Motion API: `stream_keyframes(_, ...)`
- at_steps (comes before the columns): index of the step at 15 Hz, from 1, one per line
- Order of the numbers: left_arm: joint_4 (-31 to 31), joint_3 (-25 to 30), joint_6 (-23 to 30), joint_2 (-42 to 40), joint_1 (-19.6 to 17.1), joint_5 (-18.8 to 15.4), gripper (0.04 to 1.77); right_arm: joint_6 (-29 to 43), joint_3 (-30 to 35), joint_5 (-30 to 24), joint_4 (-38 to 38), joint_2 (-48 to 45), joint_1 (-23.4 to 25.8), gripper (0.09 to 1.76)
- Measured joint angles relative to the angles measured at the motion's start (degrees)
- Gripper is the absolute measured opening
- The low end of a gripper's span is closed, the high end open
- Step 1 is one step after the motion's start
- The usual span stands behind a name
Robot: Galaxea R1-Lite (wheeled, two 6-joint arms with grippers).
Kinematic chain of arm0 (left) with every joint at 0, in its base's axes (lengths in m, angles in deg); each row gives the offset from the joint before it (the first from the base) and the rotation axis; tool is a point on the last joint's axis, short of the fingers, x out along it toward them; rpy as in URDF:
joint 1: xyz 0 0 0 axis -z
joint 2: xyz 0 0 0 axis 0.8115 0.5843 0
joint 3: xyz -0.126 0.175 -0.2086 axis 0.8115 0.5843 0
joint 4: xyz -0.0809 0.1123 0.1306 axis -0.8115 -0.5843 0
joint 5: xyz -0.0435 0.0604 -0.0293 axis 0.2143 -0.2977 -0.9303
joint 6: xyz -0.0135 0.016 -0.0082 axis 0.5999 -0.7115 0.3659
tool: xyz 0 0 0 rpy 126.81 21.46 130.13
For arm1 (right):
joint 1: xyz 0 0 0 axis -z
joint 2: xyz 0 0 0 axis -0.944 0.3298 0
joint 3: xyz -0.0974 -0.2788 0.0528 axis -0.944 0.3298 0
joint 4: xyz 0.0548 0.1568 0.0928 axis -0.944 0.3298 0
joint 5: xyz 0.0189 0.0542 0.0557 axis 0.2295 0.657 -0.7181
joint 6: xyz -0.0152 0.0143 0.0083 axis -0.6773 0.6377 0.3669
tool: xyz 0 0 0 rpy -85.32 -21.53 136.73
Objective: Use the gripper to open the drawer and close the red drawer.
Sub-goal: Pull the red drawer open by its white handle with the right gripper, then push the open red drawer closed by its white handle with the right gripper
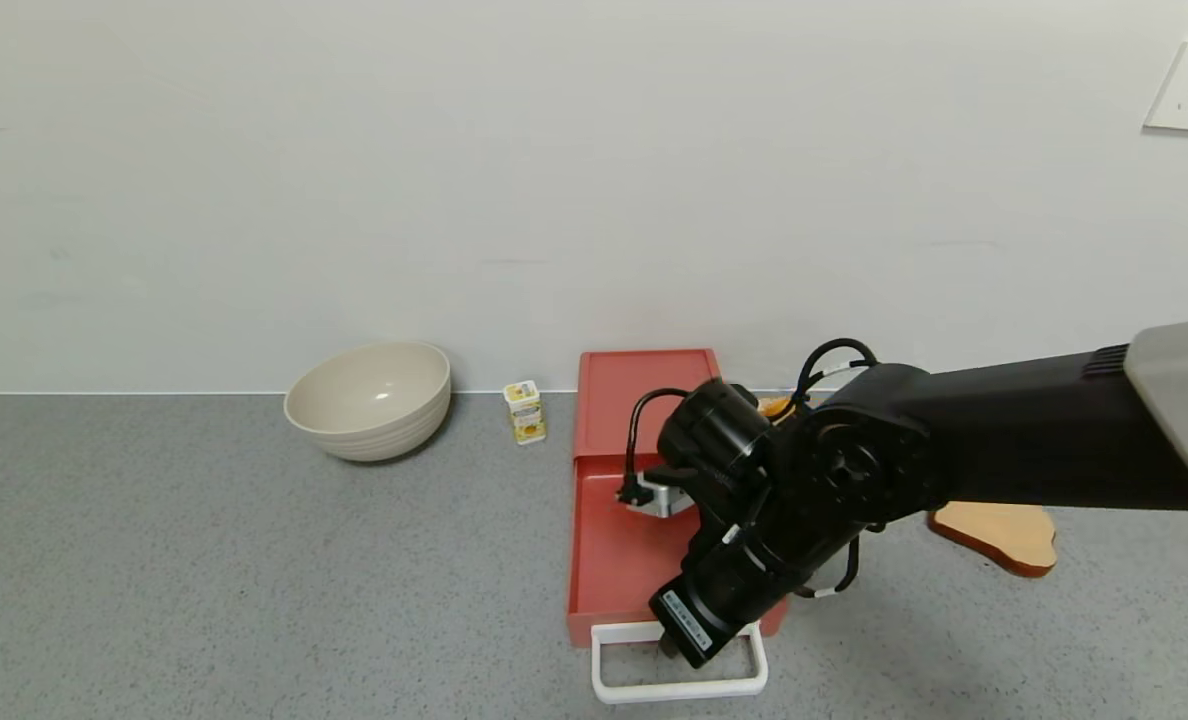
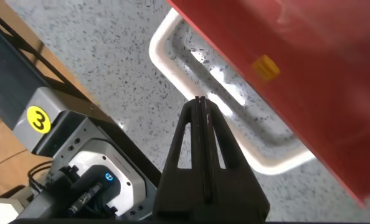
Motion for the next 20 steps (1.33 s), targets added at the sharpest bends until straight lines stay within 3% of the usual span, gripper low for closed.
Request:
stream_keyframes(8,0.0,0.0,0.0,0.0,0.0,0.0,1.72,0.0,7.9,7.3,-2.1,-17.1,2.0,0.11)
stream_keyframes(15,0.0,0.0,0.0,0.0,0.0,0.0,1.72,1.7,27.4,9.6,-23.9,-30.4,7.5,0.11)
stream_keyframes(20,0.0,0.0,0.0,0.0,0.0,0.0,1.72,2.0,34.1,9.4,-29.6,-36.7,14.3,0.11)
